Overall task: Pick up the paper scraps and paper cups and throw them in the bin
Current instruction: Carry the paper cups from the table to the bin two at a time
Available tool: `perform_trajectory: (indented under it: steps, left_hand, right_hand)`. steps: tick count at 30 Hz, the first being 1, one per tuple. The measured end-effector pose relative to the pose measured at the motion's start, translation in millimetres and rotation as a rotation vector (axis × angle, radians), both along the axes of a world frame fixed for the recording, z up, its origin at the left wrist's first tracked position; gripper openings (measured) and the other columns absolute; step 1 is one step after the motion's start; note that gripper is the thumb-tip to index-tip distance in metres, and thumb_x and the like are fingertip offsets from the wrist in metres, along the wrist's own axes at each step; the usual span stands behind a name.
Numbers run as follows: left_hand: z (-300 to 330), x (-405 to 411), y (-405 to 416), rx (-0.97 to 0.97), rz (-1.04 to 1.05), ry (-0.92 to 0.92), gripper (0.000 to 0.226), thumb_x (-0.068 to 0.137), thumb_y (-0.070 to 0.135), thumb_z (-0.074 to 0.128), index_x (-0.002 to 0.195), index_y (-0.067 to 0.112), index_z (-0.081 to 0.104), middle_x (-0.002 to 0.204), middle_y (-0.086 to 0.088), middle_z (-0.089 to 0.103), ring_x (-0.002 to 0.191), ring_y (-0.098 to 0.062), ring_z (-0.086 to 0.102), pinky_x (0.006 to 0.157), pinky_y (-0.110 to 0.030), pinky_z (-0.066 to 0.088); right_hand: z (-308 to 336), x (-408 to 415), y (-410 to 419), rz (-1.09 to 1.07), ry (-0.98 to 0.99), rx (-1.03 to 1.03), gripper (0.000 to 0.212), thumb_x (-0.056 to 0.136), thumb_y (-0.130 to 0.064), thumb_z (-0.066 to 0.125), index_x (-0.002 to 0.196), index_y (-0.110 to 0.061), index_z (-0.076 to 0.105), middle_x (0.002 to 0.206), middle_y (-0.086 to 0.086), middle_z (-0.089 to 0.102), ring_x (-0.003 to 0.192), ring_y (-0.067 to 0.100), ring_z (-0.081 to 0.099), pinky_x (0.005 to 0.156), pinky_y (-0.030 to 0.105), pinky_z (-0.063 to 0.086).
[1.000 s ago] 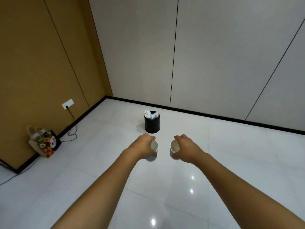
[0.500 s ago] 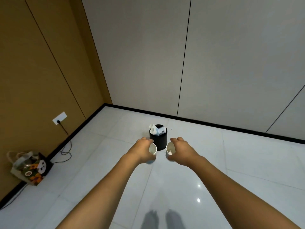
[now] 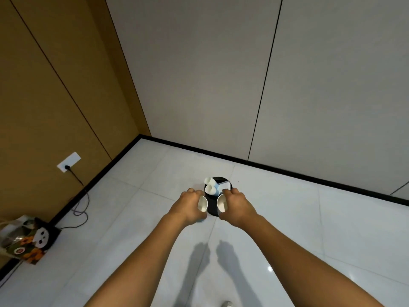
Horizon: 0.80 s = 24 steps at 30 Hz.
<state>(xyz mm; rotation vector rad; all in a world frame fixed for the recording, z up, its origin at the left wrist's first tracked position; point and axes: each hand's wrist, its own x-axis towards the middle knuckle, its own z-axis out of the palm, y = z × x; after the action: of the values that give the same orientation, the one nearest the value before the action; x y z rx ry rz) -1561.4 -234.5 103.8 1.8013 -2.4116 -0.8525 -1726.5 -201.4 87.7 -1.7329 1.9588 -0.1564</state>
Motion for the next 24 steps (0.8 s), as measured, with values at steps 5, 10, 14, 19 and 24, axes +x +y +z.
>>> perform_trajectory:
  steps: [5, 10, 14, 19, 24]
  left_hand:
    - [-13.0, 1.8, -73.1, -0.014, 0.03, -0.03, 0.061, 0.077, 0.028, 0.071, 0.131, 0.017, 0.046, 0.129, -0.005, 0.046, 0.117, -0.025, 0.047, 0.092, -0.038, 0.048]
    - [-37.6, 12.7, -154.1, -0.022, -0.018, -0.028, 0.06, 0.077, 0.029, 0.072, 0.13, 0.015, 0.047, 0.129, -0.007, 0.048, 0.116, -0.025, 0.049, 0.093, -0.036, 0.048]
    - [-59.1, 30.9, -233.7, -0.03, -0.083, -0.011, 0.06, 0.079, 0.033, 0.071, 0.131, 0.017, 0.045, 0.13, -0.005, 0.048, 0.118, -0.022, 0.048, 0.094, -0.034, 0.048]
    - [-74.9, 58.6, -329.4, -0.019, -0.269, -0.036, 0.062, 0.081, 0.035, 0.07, 0.133, 0.019, 0.041, 0.133, -0.003, 0.044, 0.12, -0.021, 0.043, 0.093, -0.035, 0.047]
    - [-84.4, 73.3, -400.0, 0.007, -0.412, -0.041, 0.06, 0.081, 0.032, 0.069, 0.132, 0.019, 0.042, 0.133, -0.001, 0.044, 0.12, -0.021, 0.043, 0.093, -0.035, 0.047]
  right_hand:
    - [-16.3, -1.6, -74.4, 0.01, 0.013, 0.017, 0.07, 0.083, -0.029, 0.068, 0.143, -0.016, 0.033, 0.138, 0.007, 0.038, 0.126, 0.03, 0.039, 0.096, 0.039, 0.046]
    - [-42.4, 11.0, -147.5, -0.04, 0.007, 0.051, 0.07, 0.082, -0.027, 0.069, 0.141, -0.015, 0.035, 0.135, 0.008, 0.041, 0.122, 0.03, 0.042, 0.094, 0.039, 0.047]
    - [-64.8, 33.8, -209.4, -0.159, -0.016, 0.069, 0.071, 0.082, -0.025, 0.068, 0.142, -0.015, 0.033, 0.137, 0.008, 0.041, 0.122, 0.029, 0.043, 0.093, 0.037, 0.047]
    - [-83.0, 70.6, -276.2, -0.362, -0.04, 0.066, 0.063, 0.084, -0.023, 0.064, 0.139, -0.01, 0.036, 0.134, 0.013, 0.042, 0.119, 0.034, 0.043, 0.089, 0.036, 0.046]
    - [-91.3, 100.0, -322.4, -0.527, -0.082, 0.11, 0.067, 0.084, -0.026, 0.067, 0.141, -0.014, 0.033, 0.137, 0.008, 0.038, 0.125, 0.03, 0.038, 0.09, 0.039, 0.049]
